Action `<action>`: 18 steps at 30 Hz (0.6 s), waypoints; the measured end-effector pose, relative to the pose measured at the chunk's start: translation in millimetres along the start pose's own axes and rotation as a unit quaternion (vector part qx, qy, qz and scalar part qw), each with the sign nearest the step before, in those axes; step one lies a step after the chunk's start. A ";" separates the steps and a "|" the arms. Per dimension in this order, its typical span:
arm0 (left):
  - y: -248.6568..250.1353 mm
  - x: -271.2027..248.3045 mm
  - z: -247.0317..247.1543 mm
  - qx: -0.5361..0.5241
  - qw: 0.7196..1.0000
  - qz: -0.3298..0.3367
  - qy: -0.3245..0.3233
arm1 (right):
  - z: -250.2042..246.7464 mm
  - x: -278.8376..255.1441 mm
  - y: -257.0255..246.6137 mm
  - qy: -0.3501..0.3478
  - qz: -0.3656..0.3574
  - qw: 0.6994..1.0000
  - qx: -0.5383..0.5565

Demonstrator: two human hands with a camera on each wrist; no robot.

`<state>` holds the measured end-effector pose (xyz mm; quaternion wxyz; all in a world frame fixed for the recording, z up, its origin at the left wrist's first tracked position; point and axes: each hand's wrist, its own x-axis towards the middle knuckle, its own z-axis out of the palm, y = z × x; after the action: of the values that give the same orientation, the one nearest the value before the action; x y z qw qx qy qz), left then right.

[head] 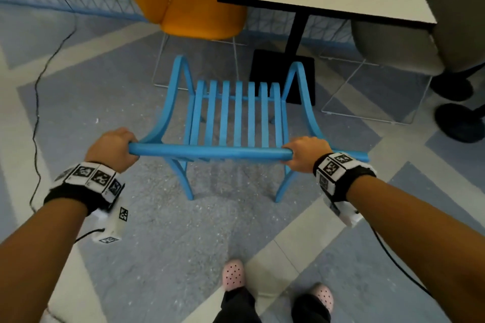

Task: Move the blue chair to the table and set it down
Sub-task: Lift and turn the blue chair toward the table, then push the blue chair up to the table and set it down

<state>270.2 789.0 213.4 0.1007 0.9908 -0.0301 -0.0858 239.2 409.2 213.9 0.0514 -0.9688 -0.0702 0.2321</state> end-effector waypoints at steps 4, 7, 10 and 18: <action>23.1 -3.1 6.5 0.058 0.998 0.026 -0.013 | -0.9 3.3 -4.0 -0.013 0.028 0.999 -0.024; 59.6 -8.6 12.0 0.057 0.992 0.108 -0.022 | -4.7 4.3 -8.0 -0.034 0.064 0.997 -0.040; 83.7 -16.9 24.2 0.057 0.992 0.105 -0.038 | -7.0 -6.0 -7.2 -0.032 0.071 0.997 0.017; 79.1 -44.6 49.4 0.042 0.974 0.215 0.055 | 37.2 -81.1 -9.9 0.005 0.047 0.992 0.116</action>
<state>214.3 705.4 189.2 0.0768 0.9676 -0.2404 -0.0060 149.6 408.5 218.1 0.1526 -0.9598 0.0035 0.2357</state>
